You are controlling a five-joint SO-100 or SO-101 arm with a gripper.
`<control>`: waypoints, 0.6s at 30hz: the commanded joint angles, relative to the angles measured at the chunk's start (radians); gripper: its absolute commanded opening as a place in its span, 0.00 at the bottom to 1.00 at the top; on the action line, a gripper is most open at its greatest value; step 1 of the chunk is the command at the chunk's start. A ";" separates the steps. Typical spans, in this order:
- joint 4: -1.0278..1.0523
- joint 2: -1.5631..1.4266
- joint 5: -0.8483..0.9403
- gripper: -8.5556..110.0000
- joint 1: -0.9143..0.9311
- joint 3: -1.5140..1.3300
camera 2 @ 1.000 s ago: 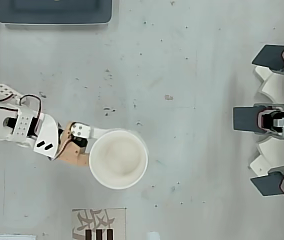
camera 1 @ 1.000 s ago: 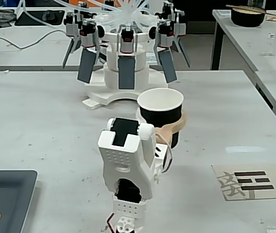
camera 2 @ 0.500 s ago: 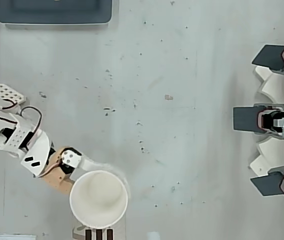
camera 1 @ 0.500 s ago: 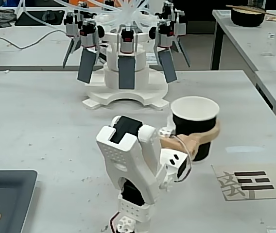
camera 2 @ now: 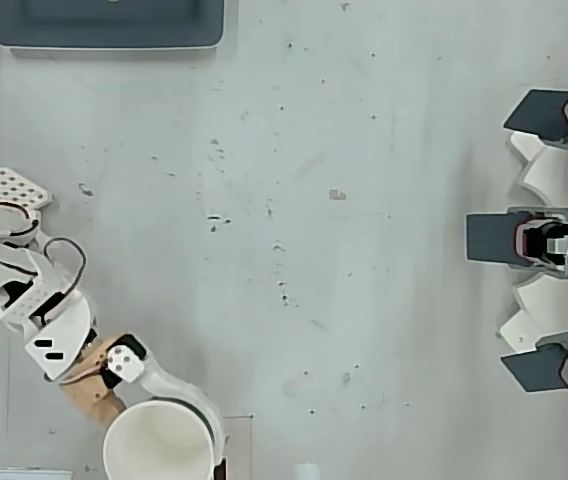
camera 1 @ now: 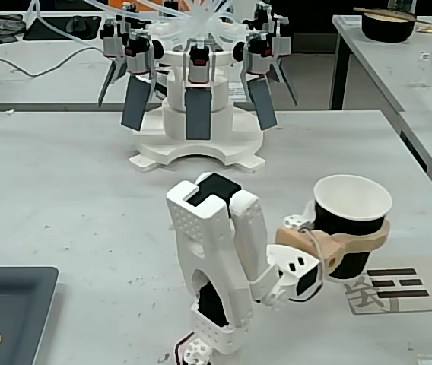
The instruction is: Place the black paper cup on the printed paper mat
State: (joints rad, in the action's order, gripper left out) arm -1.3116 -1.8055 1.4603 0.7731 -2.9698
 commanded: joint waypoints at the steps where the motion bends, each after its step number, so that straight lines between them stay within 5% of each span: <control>1: 0.002 0.031 -0.008 0.17 0.037 0.092; 18: -0.023 0.354 -0.008 0.15 0.150 0.419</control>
State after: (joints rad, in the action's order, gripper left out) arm -1.3039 -1.4665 1.4588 0.9081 -2.6185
